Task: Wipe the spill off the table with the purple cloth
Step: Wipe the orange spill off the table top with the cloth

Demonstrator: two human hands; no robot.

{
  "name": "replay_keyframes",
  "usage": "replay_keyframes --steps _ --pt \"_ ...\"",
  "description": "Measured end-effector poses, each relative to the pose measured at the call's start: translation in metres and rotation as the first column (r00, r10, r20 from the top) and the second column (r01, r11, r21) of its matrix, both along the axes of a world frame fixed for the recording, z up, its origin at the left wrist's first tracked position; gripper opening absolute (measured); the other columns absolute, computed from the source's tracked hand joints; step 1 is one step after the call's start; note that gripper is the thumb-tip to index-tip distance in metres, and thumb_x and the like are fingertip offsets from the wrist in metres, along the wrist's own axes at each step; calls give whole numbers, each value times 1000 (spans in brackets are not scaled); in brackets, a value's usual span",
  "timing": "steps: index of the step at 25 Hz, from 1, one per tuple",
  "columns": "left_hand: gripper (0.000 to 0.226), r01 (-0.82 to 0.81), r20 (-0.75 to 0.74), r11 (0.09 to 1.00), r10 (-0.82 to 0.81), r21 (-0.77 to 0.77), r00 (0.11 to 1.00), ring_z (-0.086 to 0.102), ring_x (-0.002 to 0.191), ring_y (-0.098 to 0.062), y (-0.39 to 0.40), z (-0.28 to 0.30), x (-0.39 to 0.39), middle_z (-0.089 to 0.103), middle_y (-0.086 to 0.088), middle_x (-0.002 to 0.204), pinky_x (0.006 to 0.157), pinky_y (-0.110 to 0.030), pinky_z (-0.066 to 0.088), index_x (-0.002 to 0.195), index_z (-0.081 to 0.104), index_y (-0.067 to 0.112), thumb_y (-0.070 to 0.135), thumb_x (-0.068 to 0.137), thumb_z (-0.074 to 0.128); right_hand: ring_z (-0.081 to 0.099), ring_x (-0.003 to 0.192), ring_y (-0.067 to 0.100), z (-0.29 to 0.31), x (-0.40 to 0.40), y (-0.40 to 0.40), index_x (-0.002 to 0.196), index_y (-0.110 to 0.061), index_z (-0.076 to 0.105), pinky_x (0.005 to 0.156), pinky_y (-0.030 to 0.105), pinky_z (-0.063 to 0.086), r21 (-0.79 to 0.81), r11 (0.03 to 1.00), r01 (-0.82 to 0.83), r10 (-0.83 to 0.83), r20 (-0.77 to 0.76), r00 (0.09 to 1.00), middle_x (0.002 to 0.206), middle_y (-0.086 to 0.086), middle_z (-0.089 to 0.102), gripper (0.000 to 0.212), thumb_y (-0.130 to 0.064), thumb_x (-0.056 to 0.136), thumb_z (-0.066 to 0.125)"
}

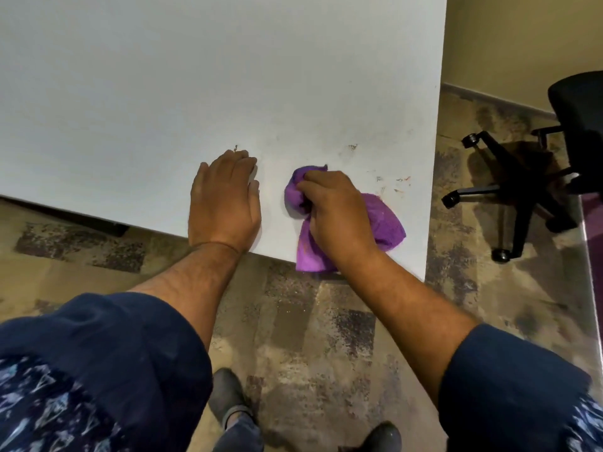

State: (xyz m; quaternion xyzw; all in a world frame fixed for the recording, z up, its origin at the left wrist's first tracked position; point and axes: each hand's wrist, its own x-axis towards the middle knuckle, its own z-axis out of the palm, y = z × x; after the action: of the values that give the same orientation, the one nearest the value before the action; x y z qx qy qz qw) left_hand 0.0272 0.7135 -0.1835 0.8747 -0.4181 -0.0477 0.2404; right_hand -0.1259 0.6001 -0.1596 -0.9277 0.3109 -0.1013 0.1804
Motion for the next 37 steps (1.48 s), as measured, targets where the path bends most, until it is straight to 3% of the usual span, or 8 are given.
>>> replay_keyframes --steps 6,12,15,20,24,29,34,37 --pt "41 -3 -13 1000 3 16 1000 47 150 -26 -1 3 0 58 -5 155 132 -48 21 145 61 14 21 106 50 62 93 30 10 -38 15 102 -11 76 74 42 52 -46 962 -270 261 -144 955 106 4 74 33 6 74 72" --pt "41 3 -12 1000 -3 22 1000 46 151 -25 0 2 1 58 -5 155 131 -48 21 145 60 14 20 105 51 61 97 31 5 14 -30 94 -2 77 78 43 51 -21 997 76 -75 32 997 104 12 76 21 4 83 61" --pt "42 4 -35 999 -2 33 999 43 153 -23 0 5 0 56 -3 156 133 -47 19 146 59 16 21 106 49 64 100 29 -1 -40 20 102 -6 80 85 34 49 14 994 -108 106 103 989 109 9 77 26 -2 89 58" --pt "42 2 -38 999 0 51 999 40 155 -21 1 7 -2 54 -1 158 134 -46 15 148 56 17 22 108 45 71 97 38 -3 -98 9 105 -1 80 84 45 57 -63 922 -381 382 -5 924 111 15 77 31 7 85 58" --pt "42 102 -4 990 -103 96 995 35 158 -21 1 5 -1 52 4 158 133 -52 15 149 54 22 25 109 44 68 106 42 6 -107 -64 110 -3 81 90 49 59 -174 983 59 -67 -42 997 119 17 78 31 -1 90 58" --pt "44 169 20 978 -172 119 985 37 158 -24 0 7 -3 51 2 162 132 -55 17 151 53 21 27 109 47 57 118 30 1 -64 -72 121 -7 75 92 42 53 -130 820 558 -564 -9 826 128 11 69 37 6 94 54" --pt "42 158 22 980 -162 123 987 41 155 -26 -2 11 -3 55 0 159 131 -55 20 149 56 19 23 108 49 58 108 30 2 -50 -26 111 -9 73 77 40 56 -93 996 18 -28 -109 994 116 8 69 31 5 84 69" --pt "39 161 16 979 -164 126 986 45 150 -29 -4 11 -3 58 0 153 128 -59 23 145 57 19 23 107 48 57 119 32 9 -70 -84 122 -12 70 96 47 54 -111 947 300 -314 -137 940 128 10 64 35 3 93 57"
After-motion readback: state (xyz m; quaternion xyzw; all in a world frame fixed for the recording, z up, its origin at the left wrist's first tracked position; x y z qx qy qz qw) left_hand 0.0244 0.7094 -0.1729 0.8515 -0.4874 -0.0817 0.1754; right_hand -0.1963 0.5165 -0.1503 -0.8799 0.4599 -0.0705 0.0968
